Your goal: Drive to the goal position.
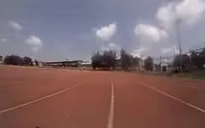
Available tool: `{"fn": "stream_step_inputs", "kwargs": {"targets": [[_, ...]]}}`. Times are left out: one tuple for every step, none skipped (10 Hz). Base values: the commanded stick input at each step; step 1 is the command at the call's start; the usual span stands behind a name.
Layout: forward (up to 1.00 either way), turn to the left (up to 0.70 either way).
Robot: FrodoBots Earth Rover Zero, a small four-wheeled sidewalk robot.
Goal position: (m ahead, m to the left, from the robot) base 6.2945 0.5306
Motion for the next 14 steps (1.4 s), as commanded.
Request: {"fn": "stream_step_inputs", "kwargs": {"targets": [[0.70, -0.35], [0.70, -0.35], [0.70, -0.26], [0.70, -0.18], [0.70, -0.12], [0.70, -0.06], [0.70, 0.00], [0.70, 0.00], [0.70, 0.00], [0.70, 0.00], [0.70, 0.00], [0.70, 0.00], [0.70, 0.00], [0.70, 0.00]]}}
